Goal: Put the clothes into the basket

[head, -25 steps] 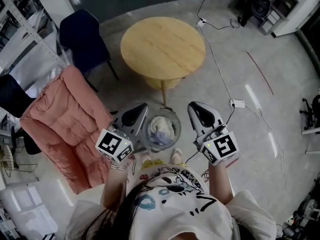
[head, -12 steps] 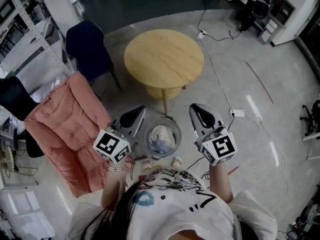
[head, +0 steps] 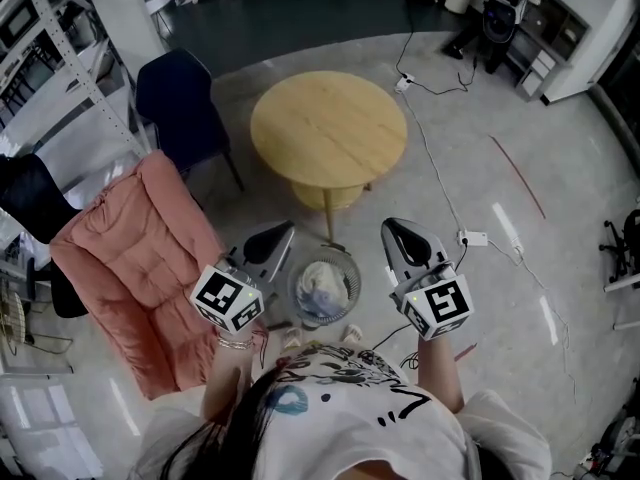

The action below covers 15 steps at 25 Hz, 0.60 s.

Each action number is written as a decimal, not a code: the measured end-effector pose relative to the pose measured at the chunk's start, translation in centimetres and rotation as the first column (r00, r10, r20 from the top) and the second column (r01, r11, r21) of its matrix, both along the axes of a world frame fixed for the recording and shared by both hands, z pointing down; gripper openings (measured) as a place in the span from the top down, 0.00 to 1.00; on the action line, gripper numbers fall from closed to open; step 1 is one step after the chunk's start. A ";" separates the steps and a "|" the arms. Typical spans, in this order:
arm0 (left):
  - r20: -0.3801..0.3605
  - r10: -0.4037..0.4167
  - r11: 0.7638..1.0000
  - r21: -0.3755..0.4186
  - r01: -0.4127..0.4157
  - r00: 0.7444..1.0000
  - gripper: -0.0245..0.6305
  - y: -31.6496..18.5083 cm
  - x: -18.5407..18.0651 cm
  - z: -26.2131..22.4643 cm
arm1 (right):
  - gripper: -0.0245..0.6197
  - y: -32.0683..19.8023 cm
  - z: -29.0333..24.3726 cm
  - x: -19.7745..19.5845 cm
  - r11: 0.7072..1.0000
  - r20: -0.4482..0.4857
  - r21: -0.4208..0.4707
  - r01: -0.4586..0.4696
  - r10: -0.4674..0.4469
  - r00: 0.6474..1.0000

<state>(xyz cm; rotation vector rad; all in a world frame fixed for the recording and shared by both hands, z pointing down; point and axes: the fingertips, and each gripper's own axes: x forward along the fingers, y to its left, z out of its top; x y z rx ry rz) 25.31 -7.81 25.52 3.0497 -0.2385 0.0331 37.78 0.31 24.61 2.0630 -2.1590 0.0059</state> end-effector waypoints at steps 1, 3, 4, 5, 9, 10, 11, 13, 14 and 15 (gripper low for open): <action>0.001 -0.001 1.000 0.000 0.001 1.000 0.94 0.1 0.0 0.0 | 0.90 0.1 0.0 0.0 1.000 0.001 0.000 0.001 -0.001 1.000; 0.002 -0.003 1.000 0.000 0.003 1.000 0.94 0.1 0.1 0.0 | 0.90 0.1 0.0 0.1 1.000 0.003 0.005 0.003 -0.003 1.000; 0.002 -0.003 1.000 0.000 0.003 1.000 0.94 0.1 0.1 0.0 | 0.90 0.1 0.0 0.1 1.000 0.005 0.007 0.004 -0.004 1.000; 0.003 -0.003 1.000 0.001 0.003 1.000 0.94 0.0 0.1 0.0 | 0.90 0.1 0.0 0.1 1.000 0.006 0.007 0.004 -0.004 1.000; 0.005 -0.005 1.000 -0.002 0.005 1.000 0.94 -0.2 0.1 0.5 | 0.91 -0.3 0.1 0.0 1.000 0.000 -0.001 0.010 -0.010 1.000; 0.006 -0.005 1.000 -0.002 0.005 1.000 0.94 -0.4 0.0 0.5 | 0.91 -0.4 0.2 -0.1 1.000 -0.001 -0.002 0.012 -0.012 1.000; 0.006 -0.006 1.000 -0.002 0.006 1.000 0.94 -0.5 0.0 0.6 | 0.91 -0.5 0.3 -0.1 1.000 -0.001 -0.003 0.013 -0.013 1.000; 0.006 -0.005 1.000 -0.003 0.005 1.000 0.94 -0.6 -0.1 0.6 | 0.91 -0.7 0.3 -0.2 1.000 -0.001 -0.004 0.014 -0.014 1.000; 0.006 -0.004 1.000 -0.003 0.004 1.000 0.94 -0.7 -0.1 0.6 | 0.91 -0.8 0.2 -0.3 1.000 -0.001 -0.004 0.014 -0.014 1.000; 0.006 -0.004 1.000 -0.003 0.004 1.000 0.94 -0.8 -0.1 0.5 | 0.91 -0.9 0.1 -0.3 1.000 -0.001 -0.003 0.014 -0.014 1.000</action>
